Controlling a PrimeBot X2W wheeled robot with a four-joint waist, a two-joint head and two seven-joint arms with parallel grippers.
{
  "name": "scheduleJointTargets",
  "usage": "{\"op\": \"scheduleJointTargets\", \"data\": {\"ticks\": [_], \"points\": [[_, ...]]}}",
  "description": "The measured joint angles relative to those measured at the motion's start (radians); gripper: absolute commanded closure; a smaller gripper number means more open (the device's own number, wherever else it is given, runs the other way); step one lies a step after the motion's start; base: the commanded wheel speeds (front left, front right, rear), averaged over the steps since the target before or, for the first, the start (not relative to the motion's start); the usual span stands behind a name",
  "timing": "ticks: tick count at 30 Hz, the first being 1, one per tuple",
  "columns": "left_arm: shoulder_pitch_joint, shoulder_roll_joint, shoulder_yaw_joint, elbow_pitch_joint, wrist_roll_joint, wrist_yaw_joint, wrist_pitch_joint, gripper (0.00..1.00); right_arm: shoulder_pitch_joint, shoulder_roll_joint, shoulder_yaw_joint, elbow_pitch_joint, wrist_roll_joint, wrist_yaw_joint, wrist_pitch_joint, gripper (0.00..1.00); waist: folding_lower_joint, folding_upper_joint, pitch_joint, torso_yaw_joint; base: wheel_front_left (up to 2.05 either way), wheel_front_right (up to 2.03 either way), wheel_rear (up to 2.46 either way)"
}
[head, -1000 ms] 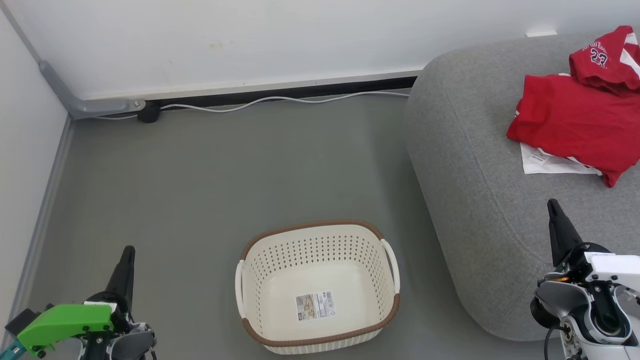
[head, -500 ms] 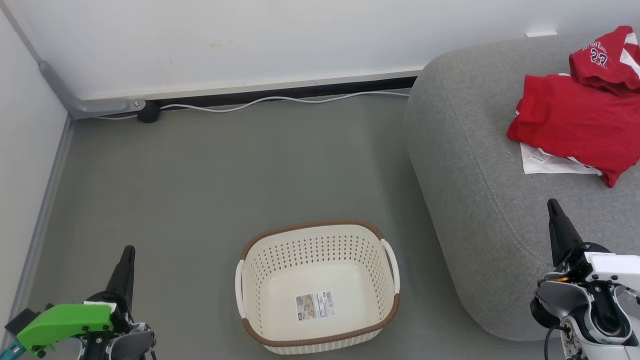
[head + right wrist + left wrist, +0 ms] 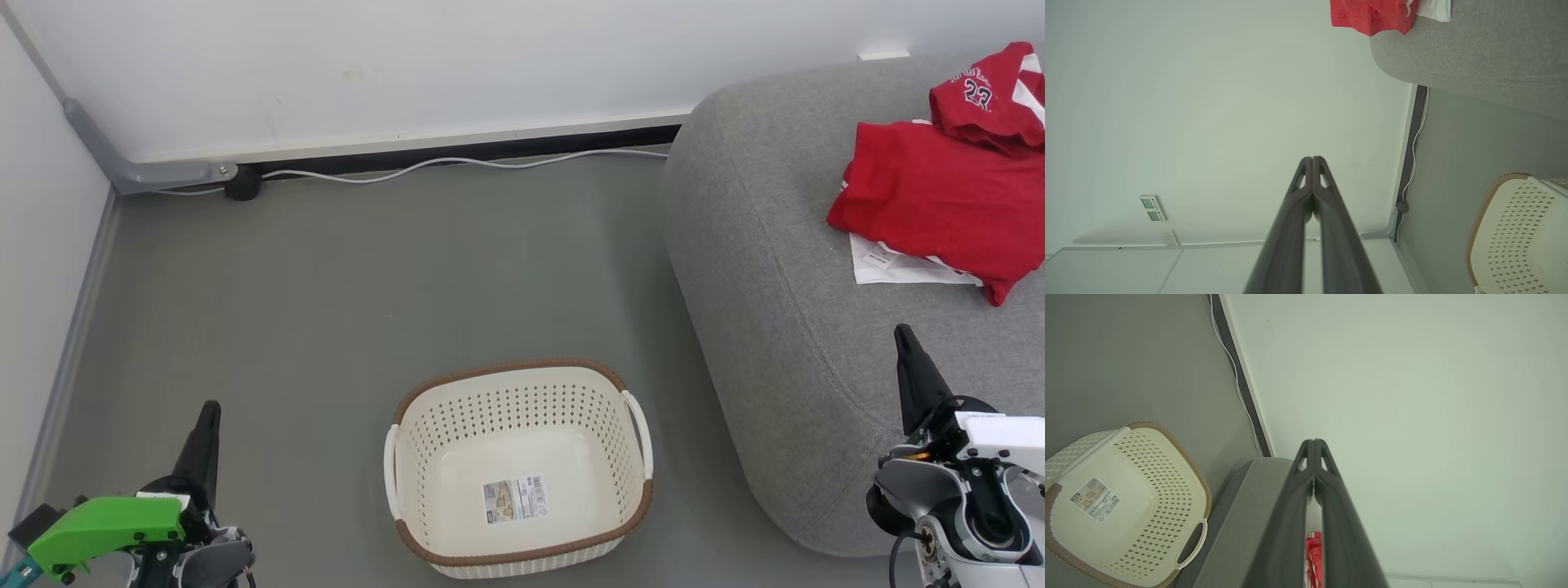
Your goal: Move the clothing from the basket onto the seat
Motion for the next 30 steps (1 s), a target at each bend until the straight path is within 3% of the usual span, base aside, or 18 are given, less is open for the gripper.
{"op": "scheduleJointTargets", "data": {"ticks": [30], "points": [[0.0, -0.002, 0.006, -0.002, 0.001, 0.0, 0.001, 1.0, 0.0, 0.002, -0.005, -0.001, 0.0, 0.0, 0.003, 1.0, 0.0, 0.0, 0.0, 0.0, 0.0, 0.0, 0.0]]}}
